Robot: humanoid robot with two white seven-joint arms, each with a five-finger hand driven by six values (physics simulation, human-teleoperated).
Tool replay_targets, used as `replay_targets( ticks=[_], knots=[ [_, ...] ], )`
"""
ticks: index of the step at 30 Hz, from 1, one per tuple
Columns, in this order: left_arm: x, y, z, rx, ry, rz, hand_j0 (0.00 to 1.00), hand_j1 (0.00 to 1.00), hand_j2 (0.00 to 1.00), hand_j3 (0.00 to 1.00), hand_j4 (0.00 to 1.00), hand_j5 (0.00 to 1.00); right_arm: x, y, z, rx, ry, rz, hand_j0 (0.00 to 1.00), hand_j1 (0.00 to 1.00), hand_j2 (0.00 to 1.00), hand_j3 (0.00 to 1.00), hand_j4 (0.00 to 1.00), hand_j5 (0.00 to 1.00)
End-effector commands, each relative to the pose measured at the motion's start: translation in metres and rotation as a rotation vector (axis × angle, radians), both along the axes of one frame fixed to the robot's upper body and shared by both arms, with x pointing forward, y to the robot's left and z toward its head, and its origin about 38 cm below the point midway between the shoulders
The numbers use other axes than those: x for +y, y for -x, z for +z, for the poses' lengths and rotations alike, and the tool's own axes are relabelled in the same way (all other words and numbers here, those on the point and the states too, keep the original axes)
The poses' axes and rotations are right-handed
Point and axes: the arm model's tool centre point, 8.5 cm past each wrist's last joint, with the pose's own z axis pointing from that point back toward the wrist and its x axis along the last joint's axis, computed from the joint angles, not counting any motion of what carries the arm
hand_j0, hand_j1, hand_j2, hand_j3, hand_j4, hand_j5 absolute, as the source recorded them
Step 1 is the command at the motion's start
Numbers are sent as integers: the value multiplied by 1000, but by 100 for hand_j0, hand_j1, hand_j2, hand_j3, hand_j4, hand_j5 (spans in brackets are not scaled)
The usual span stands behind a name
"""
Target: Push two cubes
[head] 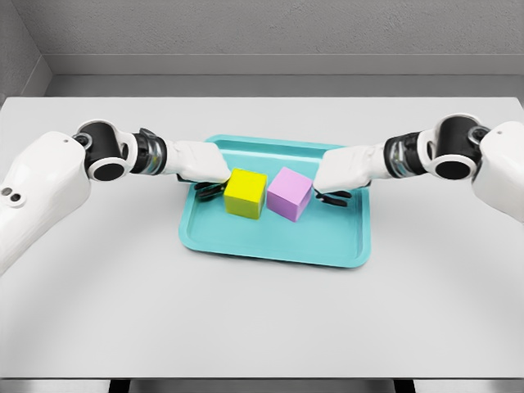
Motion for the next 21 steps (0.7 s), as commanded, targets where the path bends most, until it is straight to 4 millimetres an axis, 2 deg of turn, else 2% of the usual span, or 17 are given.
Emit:
replay_targets(
  ticks=[1, 6, 10, 11, 13, 14, 16, 19, 21],
  knots=[
    [0, -1, -2, 5, -1, 5, 0, 0, 0, 0, 0, 0, 6, 0, 0, 1, -8, 9, 0, 0, 0, 0, 0, 0],
    [11, -10, 6, -4, 21, 46, 0, 0, 0, 0, 0, 0, 21, -1, 4, -8, -22, 35, 0, 0, 0, 0, 0, 0],
    [10, -9, 5, 3, 26, 47, 0, 0, 0, 0, 0, 0, 20, -4, 12, -24, -29, 27, 0, 0, 0, 0, 0, 0],
    [10, -10, 6, 2, 26, 47, 0, 0, 0, 0, 0, 0, 15, -6, 16, -32, -34, 15, 0, 0, 0, 0, 0, 0],
    [10, -9, 5, 3, 26, 47, 0, 0, 0, 0, 0, 0, -18, -14, 37, -71, -67, -62, 0, 0, 0, 0, 0, 0],
    [10, -9, 5, 3, 26, 47, 0, 0, 0, 0, 0, 0, -27, -14, 39, -75, -68, -79, 0, 0, 0, 0, 0, 0],
    [10, -10, 7, -1, 26, 46, 1, 1, 1, 1, 1, 1, -29, -5, 14, -22, -60, -86, 0, 0, 0, 0, 0, 0],
    [12, -8, 10, 10, 53, 45, 1, 1, 1, 1, 1, 1, -31, 1, -10, 21, -25, -86, 0, 0, 0, 0, 0, 0],
    [4, -2, 13, 1, 58, 12, 1, 1, 1, 1, 1, 1, -31, 3, -24, 52, 0, -86, 0, 0, 0, 0, 0, 0]
  ],
)
